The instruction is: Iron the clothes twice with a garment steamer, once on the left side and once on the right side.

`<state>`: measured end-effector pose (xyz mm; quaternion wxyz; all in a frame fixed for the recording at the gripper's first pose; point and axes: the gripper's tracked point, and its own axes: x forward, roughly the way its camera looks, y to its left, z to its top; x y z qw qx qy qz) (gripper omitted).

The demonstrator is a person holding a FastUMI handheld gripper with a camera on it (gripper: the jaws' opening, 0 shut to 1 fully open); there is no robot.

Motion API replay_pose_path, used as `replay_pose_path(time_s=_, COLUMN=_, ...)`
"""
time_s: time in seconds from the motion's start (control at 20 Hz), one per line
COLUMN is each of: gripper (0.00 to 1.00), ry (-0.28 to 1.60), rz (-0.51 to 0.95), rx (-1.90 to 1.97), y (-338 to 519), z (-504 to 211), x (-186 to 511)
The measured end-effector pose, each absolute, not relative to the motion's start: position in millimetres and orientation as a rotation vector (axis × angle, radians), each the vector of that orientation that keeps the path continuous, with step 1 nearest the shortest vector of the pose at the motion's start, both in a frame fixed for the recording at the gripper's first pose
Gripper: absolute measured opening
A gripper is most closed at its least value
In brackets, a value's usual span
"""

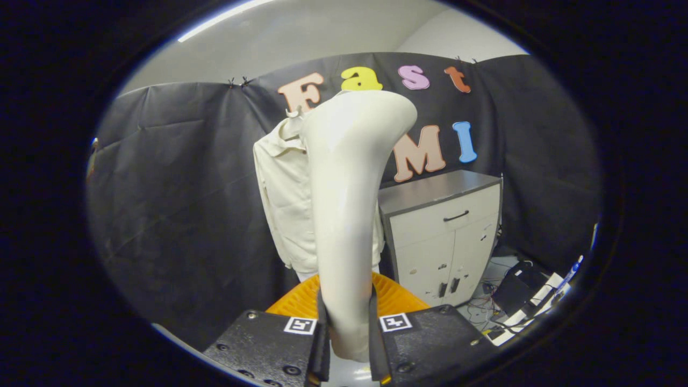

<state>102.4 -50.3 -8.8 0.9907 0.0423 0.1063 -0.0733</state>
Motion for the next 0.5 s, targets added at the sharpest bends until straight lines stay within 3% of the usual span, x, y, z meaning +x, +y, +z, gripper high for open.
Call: replay_pose_path(time_s=0.5, gripper=0.29, ry=0.203, rz=-0.163, rx=0.110, y=-64, z=0, x=85)
